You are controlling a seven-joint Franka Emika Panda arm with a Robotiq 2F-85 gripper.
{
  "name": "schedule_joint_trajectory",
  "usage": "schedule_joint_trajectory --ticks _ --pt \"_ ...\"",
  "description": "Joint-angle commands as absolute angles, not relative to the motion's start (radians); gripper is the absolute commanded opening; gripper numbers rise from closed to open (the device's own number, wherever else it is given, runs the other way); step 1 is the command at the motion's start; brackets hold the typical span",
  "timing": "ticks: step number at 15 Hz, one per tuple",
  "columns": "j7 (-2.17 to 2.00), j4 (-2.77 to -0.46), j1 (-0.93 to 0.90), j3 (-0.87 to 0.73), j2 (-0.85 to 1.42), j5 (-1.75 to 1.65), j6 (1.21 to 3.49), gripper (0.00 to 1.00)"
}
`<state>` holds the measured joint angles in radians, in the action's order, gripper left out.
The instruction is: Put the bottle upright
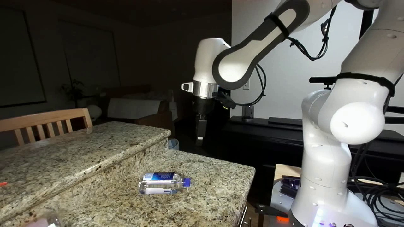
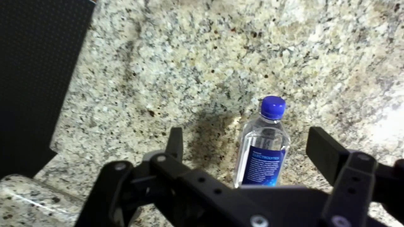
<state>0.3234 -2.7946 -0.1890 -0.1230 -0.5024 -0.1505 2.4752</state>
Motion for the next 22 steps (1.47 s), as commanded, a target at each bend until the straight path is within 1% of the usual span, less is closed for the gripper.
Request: schedule_joint_trajectory --ticks 1,6,9,16,22 --pt "0.344 -2.793 -0.177 -0.091 -0.474 -0.112 2.485 1.0" --pt "0.37 -2.779 -0.177 -0.096 -0.459 -0.098 2.48 1.0" --pt "0.386 -2.778 -0.209 -0.113 -0.408 -0.04 2.544 1.0" --pt "0.477 -2.778 -0.308 -0.125 -0.269 0.2 2.684 1.0" --pt "0.637 -2.777 -0.344 -0.127 -0.168 0.432 2.709 1.0"
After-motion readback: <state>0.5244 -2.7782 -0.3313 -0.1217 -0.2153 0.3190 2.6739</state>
